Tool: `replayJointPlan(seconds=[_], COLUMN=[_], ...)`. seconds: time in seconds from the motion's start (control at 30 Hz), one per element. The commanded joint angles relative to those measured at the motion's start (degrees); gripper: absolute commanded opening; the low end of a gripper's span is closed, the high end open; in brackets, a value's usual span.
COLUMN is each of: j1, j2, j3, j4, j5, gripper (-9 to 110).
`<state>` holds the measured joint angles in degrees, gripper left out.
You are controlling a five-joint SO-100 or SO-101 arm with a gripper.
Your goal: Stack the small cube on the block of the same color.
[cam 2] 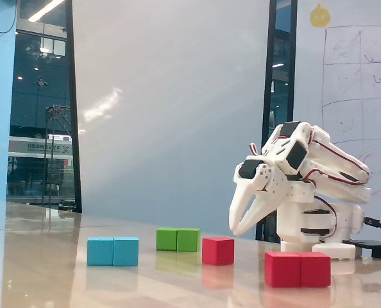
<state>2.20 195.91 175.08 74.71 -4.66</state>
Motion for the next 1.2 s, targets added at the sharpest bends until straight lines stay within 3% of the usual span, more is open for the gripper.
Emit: replayJointPlan(seconds=[0.0, 0.3, 0.8, 1.17], j1=[0.6, 1.0, 0.9, 0.5], j2=[1.6, -3.4, -58.7, -78.2], j3=[-0.5, -10.5, -52.1, -60.0], j4=[0.3, 0.4, 1.4, 1.6], j5=[0.1, -0.3, -0.5, -0.1], gripper=[0, 0, 0, 0])
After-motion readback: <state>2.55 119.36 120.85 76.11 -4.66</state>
